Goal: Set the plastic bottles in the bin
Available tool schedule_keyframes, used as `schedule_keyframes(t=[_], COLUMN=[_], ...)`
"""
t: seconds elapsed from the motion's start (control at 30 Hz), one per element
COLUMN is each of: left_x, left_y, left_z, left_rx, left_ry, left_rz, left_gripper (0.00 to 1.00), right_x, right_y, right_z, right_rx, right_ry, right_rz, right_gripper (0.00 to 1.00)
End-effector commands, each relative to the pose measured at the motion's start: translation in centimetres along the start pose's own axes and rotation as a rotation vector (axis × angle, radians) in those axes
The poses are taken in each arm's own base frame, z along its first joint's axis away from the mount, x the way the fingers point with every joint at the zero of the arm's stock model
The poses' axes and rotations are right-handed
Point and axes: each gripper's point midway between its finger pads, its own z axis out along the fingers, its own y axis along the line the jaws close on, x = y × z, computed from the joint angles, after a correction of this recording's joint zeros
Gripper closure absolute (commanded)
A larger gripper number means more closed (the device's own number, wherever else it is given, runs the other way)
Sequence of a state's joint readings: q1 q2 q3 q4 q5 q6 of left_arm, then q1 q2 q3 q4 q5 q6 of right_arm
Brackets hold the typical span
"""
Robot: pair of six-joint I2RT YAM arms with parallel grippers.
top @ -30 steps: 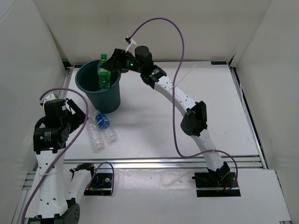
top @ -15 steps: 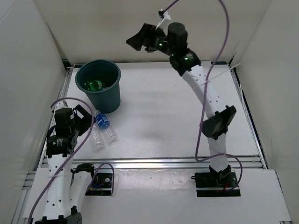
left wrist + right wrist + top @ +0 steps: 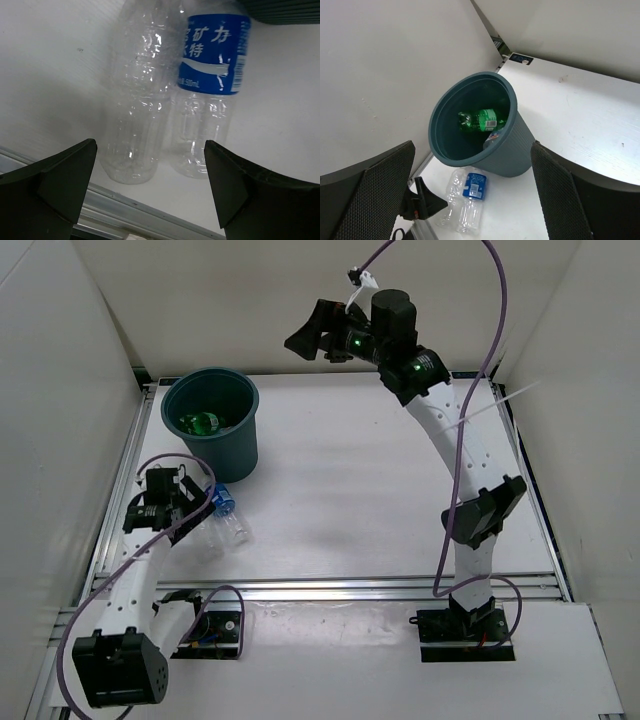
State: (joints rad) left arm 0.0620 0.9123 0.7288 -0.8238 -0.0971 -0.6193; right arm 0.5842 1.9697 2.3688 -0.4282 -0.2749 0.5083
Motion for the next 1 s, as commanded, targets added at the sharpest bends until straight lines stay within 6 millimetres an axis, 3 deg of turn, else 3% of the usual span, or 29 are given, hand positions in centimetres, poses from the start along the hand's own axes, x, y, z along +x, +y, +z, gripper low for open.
schedule_keyframes(t=[0.0,0.43,0.47,0.57,0.63,0.73,0.83,0.97], left_x=[0.2,3.8,4.0,4.0,3.4,2.0,-0.7,-4.7], left_y=[0.5,2.5,2.6,2.8,2.4,1.9,1.2,0.3], left_z=[1.5,5.3,5.4,5.6,5.3,4.1,2.0,-2.6], left_rx=[-0.03,-0.12,-0.13,-0.143,-0.127,-0.116,-0.113,-0.105], left_ry=[-0.013,0.075,0.086,0.087,0.069,0.034,-0.044,-0.171], left_rz=[0.013,-0.078,-0.085,-0.083,-0.077,-0.072,-0.091,-0.172], left_gripper=[0.01,0.01,0.04,0.34,0.51,0.52,0.53,0.56], right_x=[-2.2,-2.5,-2.5,-2.5,-2.1,-2.0,-1.6,-0.7], right_y=[1.1,-1.2,-1.8,-1.8,-2.0,-1.9,-2.0,-2.5], right_z=[-2.0,-3.9,-3.9,-3.9,-3.6,-3.6,-3.3,-2.9], right_rx=[-0.015,0.027,0.039,0.039,0.035,0.027,0.023,0.026], right_ry=[-0.045,-0.027,-0.024,-0.024,-0.012,-0.008,0.004,0.03], right_rz=[-0.045,-0.036,-0.032,-0.023,-0.019,-0.019,-0.006,0.005], right_gripper=[0.0,0.0,0.0,0.0,0.0,0.0,0.0,0.0])
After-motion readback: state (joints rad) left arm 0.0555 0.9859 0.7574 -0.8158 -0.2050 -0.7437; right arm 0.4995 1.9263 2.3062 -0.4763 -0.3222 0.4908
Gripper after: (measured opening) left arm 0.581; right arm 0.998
